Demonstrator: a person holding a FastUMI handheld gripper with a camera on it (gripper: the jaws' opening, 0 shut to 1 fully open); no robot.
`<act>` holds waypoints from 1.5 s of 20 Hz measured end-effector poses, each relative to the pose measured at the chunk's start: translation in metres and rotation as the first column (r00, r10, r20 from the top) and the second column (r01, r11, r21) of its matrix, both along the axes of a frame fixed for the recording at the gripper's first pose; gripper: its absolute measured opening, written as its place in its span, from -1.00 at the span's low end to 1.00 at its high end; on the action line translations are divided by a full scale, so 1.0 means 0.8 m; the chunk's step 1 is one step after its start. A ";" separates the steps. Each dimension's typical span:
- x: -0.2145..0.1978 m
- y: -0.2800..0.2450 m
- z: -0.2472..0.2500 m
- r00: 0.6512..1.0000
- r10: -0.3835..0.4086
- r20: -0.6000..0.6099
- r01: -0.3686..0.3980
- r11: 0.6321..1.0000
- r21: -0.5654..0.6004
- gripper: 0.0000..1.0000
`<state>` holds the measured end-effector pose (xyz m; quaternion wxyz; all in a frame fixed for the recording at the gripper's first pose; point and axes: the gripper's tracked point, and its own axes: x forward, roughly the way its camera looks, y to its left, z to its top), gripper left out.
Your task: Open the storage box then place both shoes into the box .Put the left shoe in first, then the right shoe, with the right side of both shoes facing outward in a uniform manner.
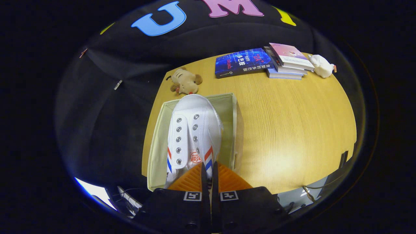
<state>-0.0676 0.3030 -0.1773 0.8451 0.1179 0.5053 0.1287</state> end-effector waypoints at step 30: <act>0.068 -0.271 0.318 0.640 0.067 0.765 -0.069 0.997 -0.029 0.97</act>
